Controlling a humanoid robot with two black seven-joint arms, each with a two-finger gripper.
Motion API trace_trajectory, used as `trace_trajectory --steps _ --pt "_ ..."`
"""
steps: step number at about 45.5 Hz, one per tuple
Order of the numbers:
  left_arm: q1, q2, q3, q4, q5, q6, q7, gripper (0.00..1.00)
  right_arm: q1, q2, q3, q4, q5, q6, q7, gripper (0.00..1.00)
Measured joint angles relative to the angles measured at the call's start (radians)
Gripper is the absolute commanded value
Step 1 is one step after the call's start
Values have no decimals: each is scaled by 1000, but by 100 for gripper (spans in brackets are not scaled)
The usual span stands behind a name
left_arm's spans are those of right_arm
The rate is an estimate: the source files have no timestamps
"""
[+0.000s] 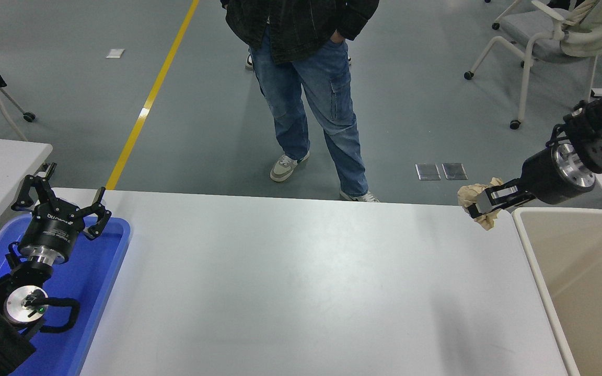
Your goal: Clean the table surface
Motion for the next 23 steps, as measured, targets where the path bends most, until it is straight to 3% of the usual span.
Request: trace_trajectory --steps 23 --pt "0 0 0 0 0 0 0 100 -323 -26 209 -369 261 5 -2 0"
